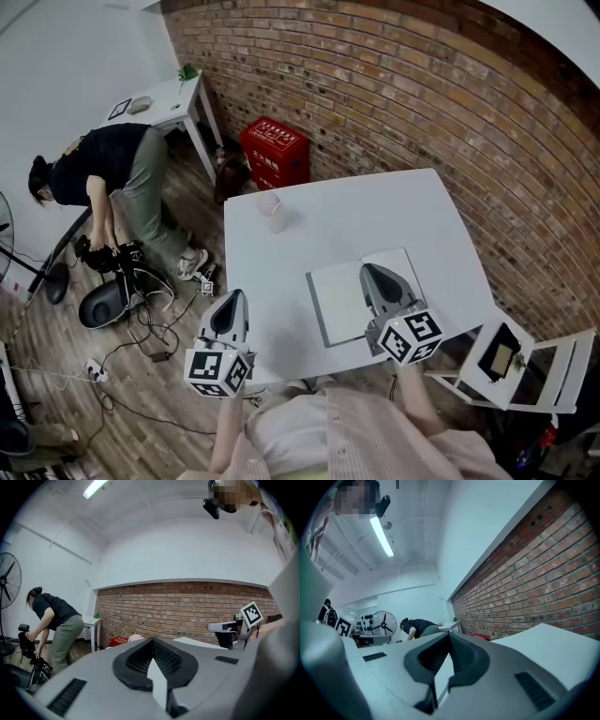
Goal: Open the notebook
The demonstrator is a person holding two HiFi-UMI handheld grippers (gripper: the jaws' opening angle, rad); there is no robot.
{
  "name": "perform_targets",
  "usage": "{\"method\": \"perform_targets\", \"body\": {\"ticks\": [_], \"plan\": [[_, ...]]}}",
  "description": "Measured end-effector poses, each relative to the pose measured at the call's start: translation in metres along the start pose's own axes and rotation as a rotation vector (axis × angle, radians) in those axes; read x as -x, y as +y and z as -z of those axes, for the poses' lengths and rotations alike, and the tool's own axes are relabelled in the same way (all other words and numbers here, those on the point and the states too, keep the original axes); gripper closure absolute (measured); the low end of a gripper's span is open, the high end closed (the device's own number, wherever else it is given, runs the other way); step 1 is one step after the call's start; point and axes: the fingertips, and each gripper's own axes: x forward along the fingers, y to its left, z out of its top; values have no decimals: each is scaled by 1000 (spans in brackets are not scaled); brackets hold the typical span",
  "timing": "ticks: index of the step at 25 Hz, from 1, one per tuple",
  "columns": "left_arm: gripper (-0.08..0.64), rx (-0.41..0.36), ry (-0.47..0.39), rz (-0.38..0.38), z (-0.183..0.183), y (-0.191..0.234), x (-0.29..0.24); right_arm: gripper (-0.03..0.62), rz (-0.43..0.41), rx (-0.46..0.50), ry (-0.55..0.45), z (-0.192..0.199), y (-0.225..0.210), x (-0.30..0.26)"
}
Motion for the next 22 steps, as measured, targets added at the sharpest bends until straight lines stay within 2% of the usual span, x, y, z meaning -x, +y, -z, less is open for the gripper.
{"method": "perform_targets", "body": {"ticks": [22], "plan": [[568, 10, 34, -47, 9, 11, 4, 589, 40, 32, 23, 7, -11, 1]]}}
